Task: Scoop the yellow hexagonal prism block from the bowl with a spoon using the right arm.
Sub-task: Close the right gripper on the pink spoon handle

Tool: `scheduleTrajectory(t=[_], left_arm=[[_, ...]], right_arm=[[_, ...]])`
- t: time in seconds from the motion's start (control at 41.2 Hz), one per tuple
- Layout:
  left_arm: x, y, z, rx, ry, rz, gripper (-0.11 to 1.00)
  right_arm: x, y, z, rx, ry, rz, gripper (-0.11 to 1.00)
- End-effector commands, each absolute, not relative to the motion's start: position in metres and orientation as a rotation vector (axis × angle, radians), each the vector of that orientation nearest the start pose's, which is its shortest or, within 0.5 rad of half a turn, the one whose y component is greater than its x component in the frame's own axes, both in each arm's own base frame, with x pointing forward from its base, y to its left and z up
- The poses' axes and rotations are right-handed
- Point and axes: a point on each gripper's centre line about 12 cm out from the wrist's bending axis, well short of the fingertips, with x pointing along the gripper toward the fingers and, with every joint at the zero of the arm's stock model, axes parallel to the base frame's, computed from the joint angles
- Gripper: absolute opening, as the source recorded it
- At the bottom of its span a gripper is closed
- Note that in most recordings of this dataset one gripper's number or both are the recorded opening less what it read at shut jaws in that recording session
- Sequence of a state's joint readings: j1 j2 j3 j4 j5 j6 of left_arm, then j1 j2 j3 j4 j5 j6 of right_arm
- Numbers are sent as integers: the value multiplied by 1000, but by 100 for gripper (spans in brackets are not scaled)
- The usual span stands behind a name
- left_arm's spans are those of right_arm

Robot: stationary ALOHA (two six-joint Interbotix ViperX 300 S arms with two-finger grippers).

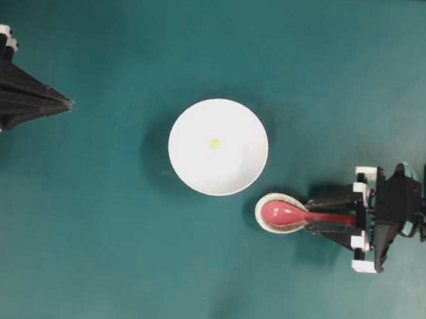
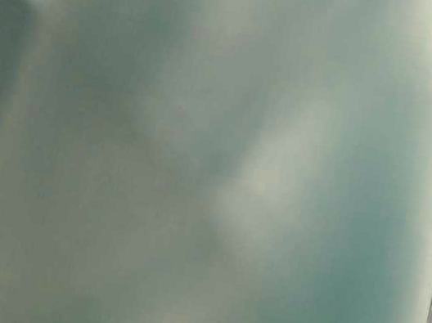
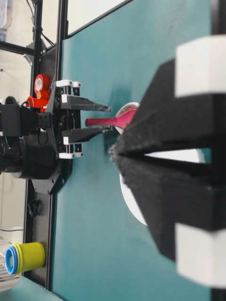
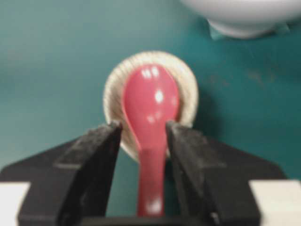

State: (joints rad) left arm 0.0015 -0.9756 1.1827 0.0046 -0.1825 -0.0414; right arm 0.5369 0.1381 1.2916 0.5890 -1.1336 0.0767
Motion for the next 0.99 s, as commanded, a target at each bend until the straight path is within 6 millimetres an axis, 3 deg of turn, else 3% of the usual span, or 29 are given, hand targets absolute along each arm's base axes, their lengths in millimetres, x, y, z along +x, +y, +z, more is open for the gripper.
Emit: scheduleTrajectory(t=[0.0, 0.97], left_arm=[[200, 0, 287, -35, 9, 1, 0], [200, 0, 289, -34, -2, 2, 0]], right_arm=[[231, 71, 84, 160, 303, -45, 51], [219, 76, 78, 104, 352, 3, 51]])
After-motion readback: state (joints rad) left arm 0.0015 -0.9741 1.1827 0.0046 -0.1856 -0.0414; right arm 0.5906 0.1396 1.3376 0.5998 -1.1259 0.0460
